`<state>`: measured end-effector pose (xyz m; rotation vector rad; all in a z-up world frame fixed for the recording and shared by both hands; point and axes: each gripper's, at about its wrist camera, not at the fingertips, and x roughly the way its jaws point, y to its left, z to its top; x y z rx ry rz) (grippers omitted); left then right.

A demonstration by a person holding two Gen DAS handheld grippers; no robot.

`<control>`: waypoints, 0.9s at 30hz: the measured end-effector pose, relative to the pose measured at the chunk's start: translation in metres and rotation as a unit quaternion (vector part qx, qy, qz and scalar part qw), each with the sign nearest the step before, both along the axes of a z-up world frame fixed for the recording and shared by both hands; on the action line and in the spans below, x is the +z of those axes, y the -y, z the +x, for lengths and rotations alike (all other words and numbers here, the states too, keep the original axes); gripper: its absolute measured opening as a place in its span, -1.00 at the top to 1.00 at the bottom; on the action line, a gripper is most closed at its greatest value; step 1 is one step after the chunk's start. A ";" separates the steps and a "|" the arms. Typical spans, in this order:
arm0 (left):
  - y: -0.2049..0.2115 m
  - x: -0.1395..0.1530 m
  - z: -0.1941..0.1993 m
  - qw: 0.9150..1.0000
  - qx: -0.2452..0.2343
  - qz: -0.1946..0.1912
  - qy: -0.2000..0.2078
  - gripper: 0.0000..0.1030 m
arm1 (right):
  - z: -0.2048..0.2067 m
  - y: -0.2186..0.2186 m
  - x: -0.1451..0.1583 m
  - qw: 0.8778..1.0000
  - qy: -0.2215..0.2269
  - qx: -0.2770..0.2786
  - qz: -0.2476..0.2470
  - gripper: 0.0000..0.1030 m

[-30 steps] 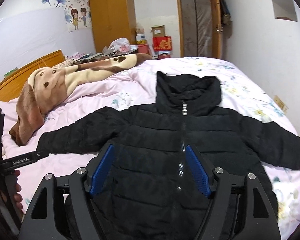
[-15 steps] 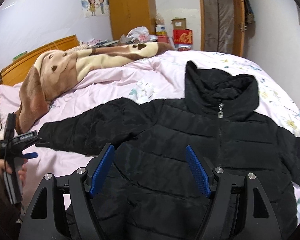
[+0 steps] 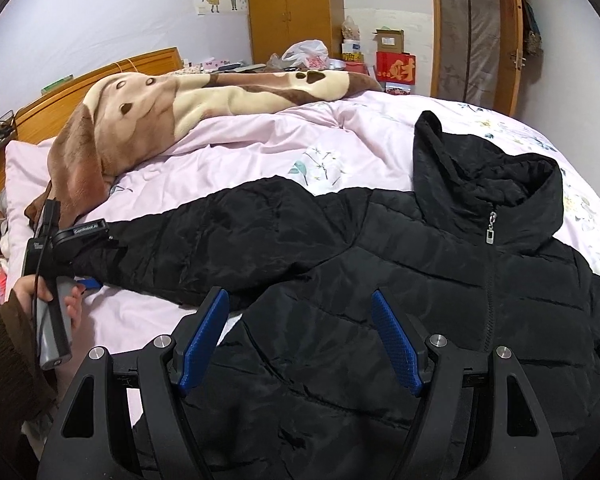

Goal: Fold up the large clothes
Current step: 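Grasp the jacket sleeve cuff with the left tool and lift it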

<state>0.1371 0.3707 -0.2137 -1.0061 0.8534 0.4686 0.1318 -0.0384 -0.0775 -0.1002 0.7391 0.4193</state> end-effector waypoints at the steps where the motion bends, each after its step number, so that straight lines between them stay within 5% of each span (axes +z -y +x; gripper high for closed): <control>1: -0.001 -0.001 0.001 1.000 0.007 -0.003 0.002 -0.81 | 0.001 0.000 -0.001 1.000 -0.001 0.000 0.000 -0.43; 4: -0.003 -0.001 0.003 1.000 0.018 0.003 0.002 -0.61 | 0.003 -0.001 -0.005 1.000 -0.007 -0.002 -0.003 -0.43; 9: -0.004 0.005 0.002 0.999 0.033 0.018 0.004 0.13 | 0.005 0.000 -0.008 1.000 -0.008 -0.008 -0.001 -0.43; 14: 0.001 0.018 0.003 0.999 0.025 0.045 0.014 0.66 | 0.010 0.000 -0.008 1.000 -0.011 -0.007 -0.004 -0.43; 20: 0.033 0.067 0.011 0.987 -0.009 0.156 0.032 0.70 | 0.011 0.005 -0.002 1.000 -0.006 -0.014 0.001 -0.43; 27: 0.113 0.138 0.030 0.953 -0.123 0.253 0.112 0.70 | 0.013 0.023 0.011 0.999 0.006 -0.038 0.009 -0.43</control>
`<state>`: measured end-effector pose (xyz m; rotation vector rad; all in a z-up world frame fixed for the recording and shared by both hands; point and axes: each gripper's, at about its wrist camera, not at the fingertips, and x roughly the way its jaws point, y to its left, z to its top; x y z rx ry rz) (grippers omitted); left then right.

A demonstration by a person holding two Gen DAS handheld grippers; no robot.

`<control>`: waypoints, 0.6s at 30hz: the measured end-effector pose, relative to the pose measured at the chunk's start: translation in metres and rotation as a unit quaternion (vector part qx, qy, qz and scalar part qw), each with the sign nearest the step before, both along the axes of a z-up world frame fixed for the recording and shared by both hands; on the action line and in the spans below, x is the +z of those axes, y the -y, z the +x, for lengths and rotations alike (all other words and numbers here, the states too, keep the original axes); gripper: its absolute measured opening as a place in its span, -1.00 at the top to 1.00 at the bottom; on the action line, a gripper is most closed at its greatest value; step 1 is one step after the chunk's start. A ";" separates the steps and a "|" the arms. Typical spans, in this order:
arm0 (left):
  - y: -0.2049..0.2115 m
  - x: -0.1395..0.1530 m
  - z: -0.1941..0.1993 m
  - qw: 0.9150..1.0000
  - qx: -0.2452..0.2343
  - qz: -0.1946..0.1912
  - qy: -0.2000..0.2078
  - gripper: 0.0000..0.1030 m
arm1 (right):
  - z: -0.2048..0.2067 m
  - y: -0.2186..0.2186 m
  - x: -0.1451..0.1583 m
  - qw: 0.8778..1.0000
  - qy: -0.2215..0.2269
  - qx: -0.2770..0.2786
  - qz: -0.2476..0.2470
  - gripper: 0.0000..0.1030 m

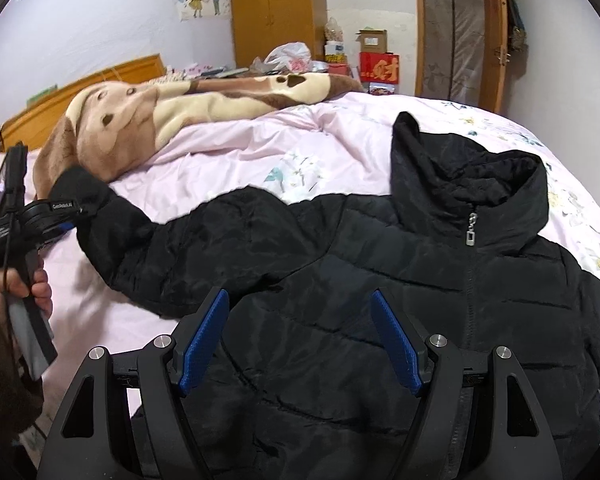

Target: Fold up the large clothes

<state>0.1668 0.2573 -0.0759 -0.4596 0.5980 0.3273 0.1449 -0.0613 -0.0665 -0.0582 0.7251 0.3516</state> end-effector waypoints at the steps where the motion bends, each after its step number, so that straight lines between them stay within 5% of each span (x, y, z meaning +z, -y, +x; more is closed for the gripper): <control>1: 0.013 0.008 0.003 1.000 -0.016 0.009 0.006 0.70 | 0.000 0.004 0.003 1.000 0.001 -0.005 0.004 -0.43; 4: 0.056 0.024 0.013 0.996 -0.066 0.051 0.019 0.70 | 0.001 0.017 0.009 1.000 0.007 -0.019 0.010 -0.43; 18: 0.223 0.019 0.043 0.966 -0.244 0.084 -0.001 0.70 | 0.009 0.114 0.023 0.992 0.007 -0.113 0.049 -0.43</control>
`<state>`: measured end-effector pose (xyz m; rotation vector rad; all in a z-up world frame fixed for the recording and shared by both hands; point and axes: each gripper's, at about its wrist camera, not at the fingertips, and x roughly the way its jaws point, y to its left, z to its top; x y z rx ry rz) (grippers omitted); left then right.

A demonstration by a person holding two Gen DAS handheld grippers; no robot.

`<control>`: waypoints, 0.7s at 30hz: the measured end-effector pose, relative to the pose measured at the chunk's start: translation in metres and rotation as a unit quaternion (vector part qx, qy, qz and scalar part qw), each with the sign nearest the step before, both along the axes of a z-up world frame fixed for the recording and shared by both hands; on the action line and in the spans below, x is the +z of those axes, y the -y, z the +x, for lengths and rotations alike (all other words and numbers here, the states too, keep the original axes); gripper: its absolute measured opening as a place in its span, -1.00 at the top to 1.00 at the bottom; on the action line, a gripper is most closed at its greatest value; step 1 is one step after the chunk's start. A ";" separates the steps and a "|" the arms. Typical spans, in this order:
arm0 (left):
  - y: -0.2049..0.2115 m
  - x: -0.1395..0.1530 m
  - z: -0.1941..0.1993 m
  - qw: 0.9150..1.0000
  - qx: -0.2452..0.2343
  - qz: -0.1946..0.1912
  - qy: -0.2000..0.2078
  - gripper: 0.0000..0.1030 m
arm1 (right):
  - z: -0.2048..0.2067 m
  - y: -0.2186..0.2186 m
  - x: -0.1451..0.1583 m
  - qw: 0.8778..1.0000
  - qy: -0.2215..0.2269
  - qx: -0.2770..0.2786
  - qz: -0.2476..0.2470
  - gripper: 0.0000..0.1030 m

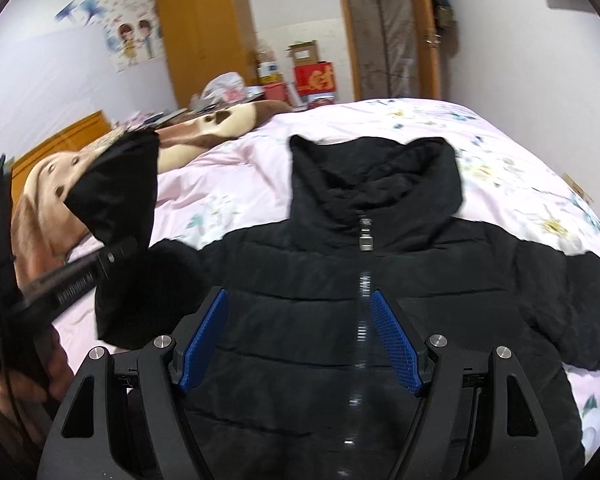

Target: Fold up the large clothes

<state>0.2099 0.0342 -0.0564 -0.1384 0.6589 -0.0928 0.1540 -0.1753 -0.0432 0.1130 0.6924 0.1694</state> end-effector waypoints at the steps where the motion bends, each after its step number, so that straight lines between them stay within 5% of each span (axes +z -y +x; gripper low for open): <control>1: 0.011 -0.004 0.002 1.000 -0.006 0.005 -0.003 0.70 | 0.000 0.006 0.000 1.000 -0.001 -0.006 0.001 -0.43; 15: 0.139 -0.040 -0.004 0.990 -0.121 0.066 -0.017 0.70 | -0.001 0.101 -0.011 0.995 -0.021 -0.093 0.040 -0.43; 21: 0.164 -0.062 0.001 0.987 -0.142 0.058 -0.047 0.68 | 0.008 0.130 -0.027 0.991 -0.046 -0.098 0.084 -0.43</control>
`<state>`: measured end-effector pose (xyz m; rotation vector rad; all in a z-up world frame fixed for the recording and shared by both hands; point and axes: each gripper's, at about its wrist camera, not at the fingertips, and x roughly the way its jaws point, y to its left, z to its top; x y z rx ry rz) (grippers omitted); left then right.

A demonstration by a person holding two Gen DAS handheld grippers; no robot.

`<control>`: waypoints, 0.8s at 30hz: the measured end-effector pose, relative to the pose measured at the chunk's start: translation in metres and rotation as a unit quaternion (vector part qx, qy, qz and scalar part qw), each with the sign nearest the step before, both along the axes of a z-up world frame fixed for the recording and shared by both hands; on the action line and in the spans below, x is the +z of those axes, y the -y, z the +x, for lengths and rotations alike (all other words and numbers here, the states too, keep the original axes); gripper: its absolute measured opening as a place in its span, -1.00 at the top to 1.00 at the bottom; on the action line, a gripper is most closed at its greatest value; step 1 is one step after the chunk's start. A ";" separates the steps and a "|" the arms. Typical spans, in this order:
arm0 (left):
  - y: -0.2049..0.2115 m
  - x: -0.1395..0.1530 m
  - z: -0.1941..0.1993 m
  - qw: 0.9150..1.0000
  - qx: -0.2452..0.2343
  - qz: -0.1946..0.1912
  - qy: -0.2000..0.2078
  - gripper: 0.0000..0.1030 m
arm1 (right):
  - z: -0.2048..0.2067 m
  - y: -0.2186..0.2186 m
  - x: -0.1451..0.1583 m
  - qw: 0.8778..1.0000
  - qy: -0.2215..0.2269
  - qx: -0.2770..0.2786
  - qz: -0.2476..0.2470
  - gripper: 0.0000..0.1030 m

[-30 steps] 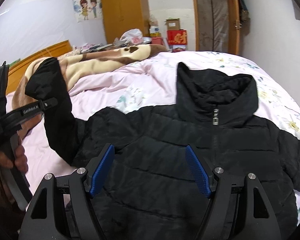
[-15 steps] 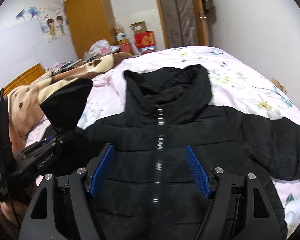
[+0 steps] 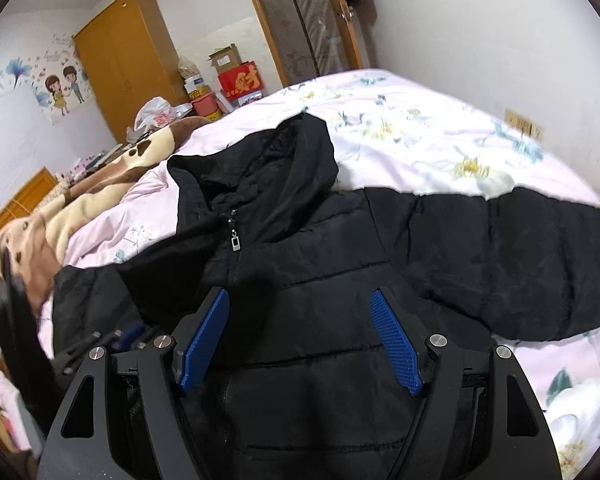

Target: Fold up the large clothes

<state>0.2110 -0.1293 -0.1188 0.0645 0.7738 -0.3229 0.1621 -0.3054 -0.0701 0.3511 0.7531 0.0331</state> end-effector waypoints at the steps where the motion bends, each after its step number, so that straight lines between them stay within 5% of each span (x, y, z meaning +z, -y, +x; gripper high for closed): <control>1: 0.001 -0.005 0.001 1.000 -0.004 0.001 -0.007 0.67 | 0.005 0.005 -0.005 1.000 -0.007 0.005 0.022 -0.43; 4: 0.002 -0.018 0.001 0.999 -0.027 -0.008 -0.029 0.63 | 0.018 0.017 -0.021 0.996 -0.037 0.013 0.076 -0.43; 7: -0.001 -0.025 -0.004 0.997 -0.053 -0.023 -0.044 0.38 | 0.026 0.019 -0.032 0.995 -0.053 0.015 0.088 -0.43; 11: -0.009 -0.017 -0.023 0.994 -0.098 -0.041 -0.039 -0.09 | 0.036 0.014 -0.040 0.991 -0.066 0.039 0.106 -0.43; 15: -0.031 0.002 -0.042 0.990 -0.111 -0.072 -0.054 -0.17 | 0.049 0.004 -0.050 0.986 -0.090 0.052 0.128 -0.43; 22: -0.104 0.052 -0.058 0.997 -0.043 -0.065 -0.002 -0.36 | 0.064 -0.029 -0.066 0.985 -0.115 0.092 0.092 -0.41; 24: -0.125 0.057 -0.054 0.998 -0.005 -0.058 0.005 -0.37 | 0.065 -0.033 -0.071 0.984 -0.122 0.090 0.094 -0.25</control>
